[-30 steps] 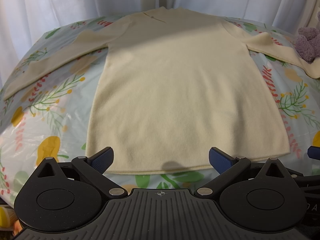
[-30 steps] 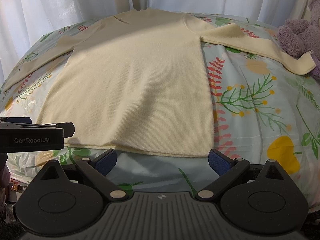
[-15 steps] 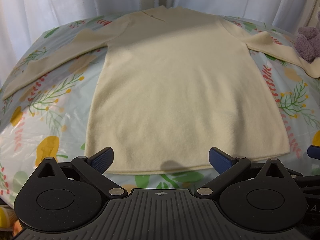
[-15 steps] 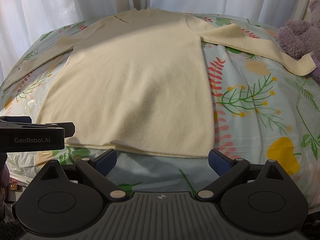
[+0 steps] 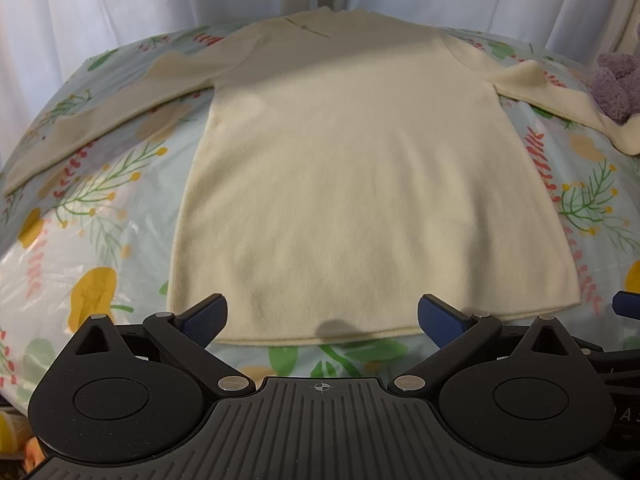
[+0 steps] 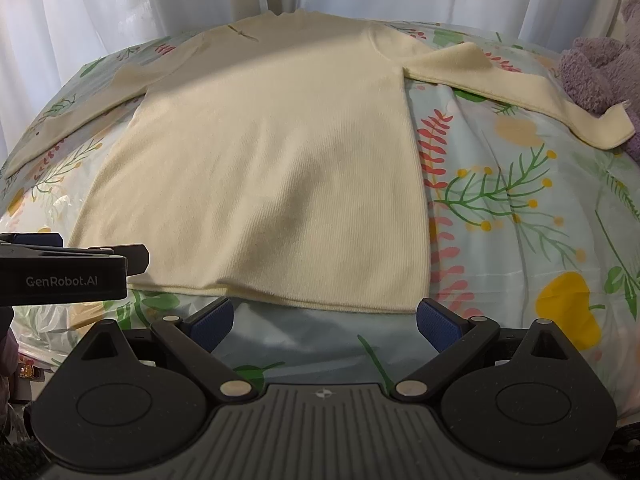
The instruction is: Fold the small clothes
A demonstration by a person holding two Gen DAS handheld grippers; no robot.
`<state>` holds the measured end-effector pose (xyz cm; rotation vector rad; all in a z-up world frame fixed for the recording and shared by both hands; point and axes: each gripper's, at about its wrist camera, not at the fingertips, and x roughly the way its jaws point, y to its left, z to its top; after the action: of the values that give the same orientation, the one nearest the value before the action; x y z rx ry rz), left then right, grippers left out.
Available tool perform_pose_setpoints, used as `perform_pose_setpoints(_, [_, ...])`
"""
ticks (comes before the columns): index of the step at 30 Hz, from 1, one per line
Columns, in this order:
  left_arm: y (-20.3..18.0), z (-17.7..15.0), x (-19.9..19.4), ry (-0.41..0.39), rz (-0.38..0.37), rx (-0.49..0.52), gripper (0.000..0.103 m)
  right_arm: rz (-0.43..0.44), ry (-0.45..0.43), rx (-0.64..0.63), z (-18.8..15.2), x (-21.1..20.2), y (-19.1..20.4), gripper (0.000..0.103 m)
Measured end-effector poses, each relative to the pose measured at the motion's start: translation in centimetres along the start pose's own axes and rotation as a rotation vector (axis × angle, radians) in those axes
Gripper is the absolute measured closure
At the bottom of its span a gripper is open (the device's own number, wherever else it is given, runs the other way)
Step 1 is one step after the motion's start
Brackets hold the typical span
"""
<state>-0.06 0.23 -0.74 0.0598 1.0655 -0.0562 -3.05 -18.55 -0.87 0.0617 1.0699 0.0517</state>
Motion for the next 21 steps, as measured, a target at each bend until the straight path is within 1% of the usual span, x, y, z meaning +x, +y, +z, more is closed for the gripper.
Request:
perform_pose_setpoints(11, [0.3, 0.2, 0.3, 0.015, 0.003, -0.015, 0.0, 0.041, 0.0, -0.021, 0.2, 0.1, 0.1, 0.004])
perform_pose_setpoints(16, [1.0, 0.3, 0.9, 0.036, 0.006, -0.037, 0.0, 0.05, 0.018, -0.034, 0.5, 0.6, 0.3, 0.004])
perform_pose_setpoints(19, [1.4, 0.5, 1.3, 0.047, -0.001, -0.053, 0.0, 0.082, 0.019, -0.025, 0.7, 0.9, -0.1, 0.004])
perform_pose_setpoints(21, [1.8, 0.8, 1.6, 0.046, -0.015, -0.074, 0.0, 0.12, 0.019, 0.0, 1.0, 1.3, -1.0, 0.004])
